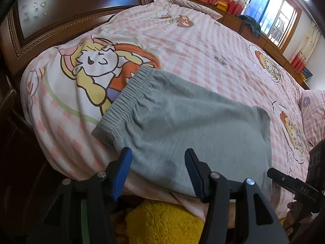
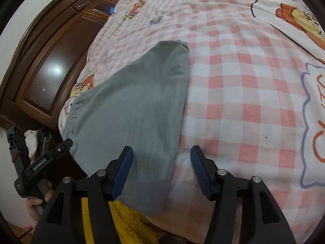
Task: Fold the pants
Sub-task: 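Lower the right gripper onto the pants leg end and close it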
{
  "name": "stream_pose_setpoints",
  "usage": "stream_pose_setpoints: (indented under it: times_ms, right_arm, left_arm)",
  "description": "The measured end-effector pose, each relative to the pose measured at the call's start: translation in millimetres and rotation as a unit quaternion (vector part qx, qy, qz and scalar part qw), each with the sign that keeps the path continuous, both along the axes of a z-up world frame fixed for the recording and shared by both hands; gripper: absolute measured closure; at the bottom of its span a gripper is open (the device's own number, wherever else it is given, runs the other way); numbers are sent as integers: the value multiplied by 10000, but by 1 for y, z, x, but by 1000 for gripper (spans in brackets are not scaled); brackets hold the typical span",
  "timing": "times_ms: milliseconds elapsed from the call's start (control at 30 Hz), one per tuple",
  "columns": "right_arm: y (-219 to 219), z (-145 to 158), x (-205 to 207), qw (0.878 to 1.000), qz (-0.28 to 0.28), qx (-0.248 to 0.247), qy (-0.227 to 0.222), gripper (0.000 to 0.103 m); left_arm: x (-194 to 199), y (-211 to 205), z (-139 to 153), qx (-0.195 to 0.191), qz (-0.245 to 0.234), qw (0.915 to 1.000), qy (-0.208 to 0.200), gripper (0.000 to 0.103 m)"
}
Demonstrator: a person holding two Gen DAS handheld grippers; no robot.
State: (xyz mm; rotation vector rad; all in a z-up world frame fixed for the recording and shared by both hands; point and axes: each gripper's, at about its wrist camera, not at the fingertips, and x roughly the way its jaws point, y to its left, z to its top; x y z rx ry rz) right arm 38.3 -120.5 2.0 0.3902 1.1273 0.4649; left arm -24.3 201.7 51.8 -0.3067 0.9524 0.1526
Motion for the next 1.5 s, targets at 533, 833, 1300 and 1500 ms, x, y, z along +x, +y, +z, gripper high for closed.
stream_pose_setpoints:
  times_ms: [533, 833, 1300, 1500]
  right_arm:
    - [13, -2, 2, 9995, -150, 252, 75, 57]
    - [12, -6, -1, 9997, -116, 183, 86, 64]
    - [4, -11, -2, 9988, -224, 320, 308, 76]
    - [9, -6, -1, 9998, -98, 142, 130, 86]
  left_arm:
    - [-4, -11, 4, 66, -84, 9999, -36, 44]
    - [-6, -13, 4, 62, -46, 10000, 0, 44]
    - [-7, -14, 3, 49, -25, 10000, 12, 44]
    - [-8, -14, 4, 40, -30, 10000, 6, 44]
